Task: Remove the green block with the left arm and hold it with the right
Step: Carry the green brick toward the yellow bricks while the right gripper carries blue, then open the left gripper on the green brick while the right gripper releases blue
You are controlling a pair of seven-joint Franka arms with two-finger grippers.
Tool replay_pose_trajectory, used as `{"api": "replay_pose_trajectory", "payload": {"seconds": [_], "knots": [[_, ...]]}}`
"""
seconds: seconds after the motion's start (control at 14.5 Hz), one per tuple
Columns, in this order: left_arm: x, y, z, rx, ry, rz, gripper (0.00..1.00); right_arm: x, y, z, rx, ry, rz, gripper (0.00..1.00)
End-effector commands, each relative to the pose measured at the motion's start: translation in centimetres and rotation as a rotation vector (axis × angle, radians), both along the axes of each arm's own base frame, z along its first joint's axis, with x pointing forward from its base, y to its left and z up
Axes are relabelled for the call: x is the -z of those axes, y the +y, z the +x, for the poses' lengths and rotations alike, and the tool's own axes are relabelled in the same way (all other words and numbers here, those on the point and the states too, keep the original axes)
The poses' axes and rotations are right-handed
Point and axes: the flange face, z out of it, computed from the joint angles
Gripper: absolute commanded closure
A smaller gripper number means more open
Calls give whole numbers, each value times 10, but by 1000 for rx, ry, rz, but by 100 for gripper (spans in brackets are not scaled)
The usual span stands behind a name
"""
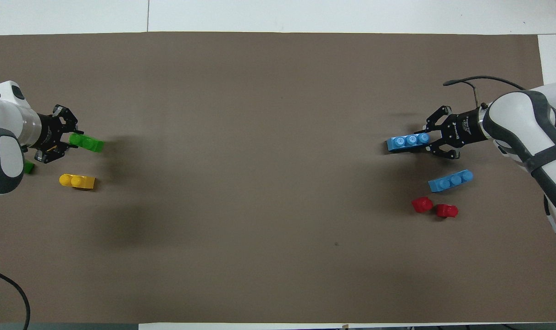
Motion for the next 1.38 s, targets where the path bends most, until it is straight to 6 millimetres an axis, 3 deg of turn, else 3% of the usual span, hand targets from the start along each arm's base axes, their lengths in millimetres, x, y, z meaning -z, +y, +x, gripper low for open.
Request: {"api": "replay_pose_trajectory", "payload": {"seconds": [0.0, 0.14, 0.28, 0.62, 0.69, 0.76, 1.04, 1.24, 1.31], "knots": [[15, 2, 19, 24, 2, -6, 100, -4, 3, -4, -28, -2, 11, 68], [24, 0, 20, 49, 11, -3, 100, -13, 12, -3, -41, -3, 11, 1], [37, 0, 24, 63, 16, 1, 100, -30, 15, -3, -53, -21, 9, 0], [48, -2, 28, 164, 1, 12, 100, -121, 17, -14, -102, -66, -15, 0], [48, -3, 28, 224, -2, 17, 72, -140, 16, -18, -130, -76, -43, 0], [48, -4, 27, 250, 3, 18, 1, -158, 17, -21, -159, -83, -67, 0], [40, -12, 26, 282, -1, 22, 0, -220, 19, -29, -299, -116, -167, 0], [17, -24, 24, 332, -6, 60, 0, -271, 44, -48, -571, -227, -275, 0], [8, -36, 23, 379, 3, 97, 0, -286, 51, -56, -678, -263, -324, 0]]}}
